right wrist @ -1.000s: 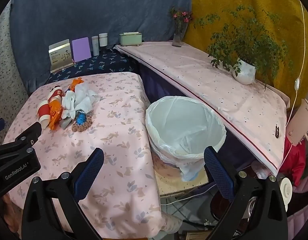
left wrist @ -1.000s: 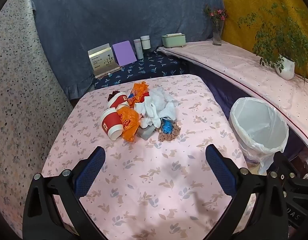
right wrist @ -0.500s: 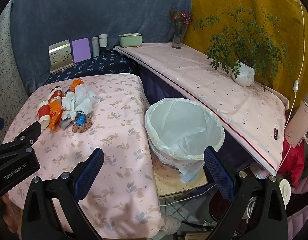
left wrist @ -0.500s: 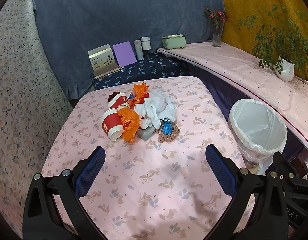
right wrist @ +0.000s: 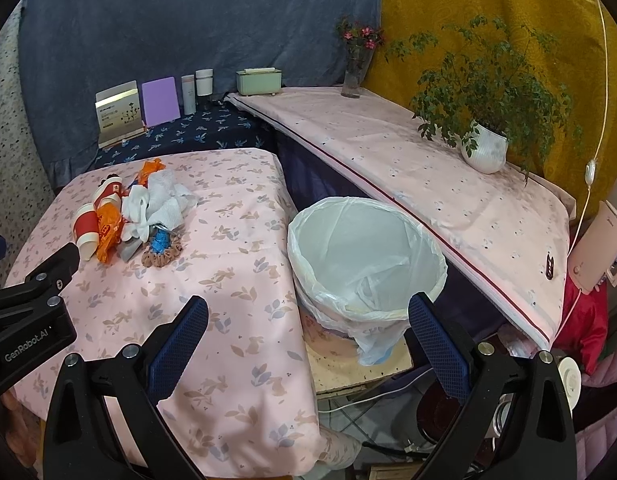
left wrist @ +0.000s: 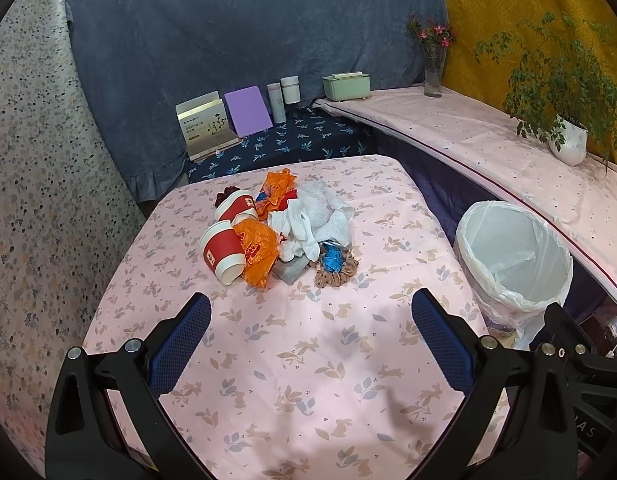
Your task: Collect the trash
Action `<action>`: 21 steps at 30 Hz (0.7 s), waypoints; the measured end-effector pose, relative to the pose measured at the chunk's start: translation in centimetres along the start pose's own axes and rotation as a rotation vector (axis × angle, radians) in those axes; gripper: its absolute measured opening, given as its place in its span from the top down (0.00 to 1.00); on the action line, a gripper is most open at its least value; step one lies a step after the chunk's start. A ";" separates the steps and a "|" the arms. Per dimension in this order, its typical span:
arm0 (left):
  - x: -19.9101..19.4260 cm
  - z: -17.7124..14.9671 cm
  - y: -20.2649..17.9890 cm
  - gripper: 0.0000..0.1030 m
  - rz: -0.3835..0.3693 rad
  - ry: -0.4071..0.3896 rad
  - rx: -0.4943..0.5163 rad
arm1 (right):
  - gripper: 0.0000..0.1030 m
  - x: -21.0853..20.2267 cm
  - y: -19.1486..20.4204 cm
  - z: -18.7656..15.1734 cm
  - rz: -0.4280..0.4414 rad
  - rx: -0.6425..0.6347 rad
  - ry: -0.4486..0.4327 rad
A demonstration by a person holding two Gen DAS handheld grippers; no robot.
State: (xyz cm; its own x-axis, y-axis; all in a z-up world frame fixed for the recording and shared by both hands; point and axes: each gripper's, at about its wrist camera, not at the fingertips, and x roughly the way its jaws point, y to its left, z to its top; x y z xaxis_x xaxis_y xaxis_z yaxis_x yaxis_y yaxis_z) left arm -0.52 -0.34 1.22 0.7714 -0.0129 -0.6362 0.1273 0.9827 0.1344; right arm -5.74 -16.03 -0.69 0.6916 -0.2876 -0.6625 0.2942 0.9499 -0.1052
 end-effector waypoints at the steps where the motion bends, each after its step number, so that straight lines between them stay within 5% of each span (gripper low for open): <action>1: 0.0 0.0 0.0 0.07 0.001 0.001 0.001 | 0.07 0.0 0.0 0.0 0.001 0.000 0.000; 21: -0.3 0.1 -0.1 0.07 -0.004 0.002 -0.003 | 0.07 0.0 0.0 0.1 0.000 -0.002 0.001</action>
State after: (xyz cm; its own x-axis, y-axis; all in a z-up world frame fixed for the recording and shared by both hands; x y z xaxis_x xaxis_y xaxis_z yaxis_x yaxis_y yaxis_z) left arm -0.72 -0.46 1.43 0.7697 -0.0166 -0.6381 0.1285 0.9832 0.1294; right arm -5.70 -16.01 -0.63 0.6913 -0.2873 -0.6630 0.2931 0.9502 -0.1062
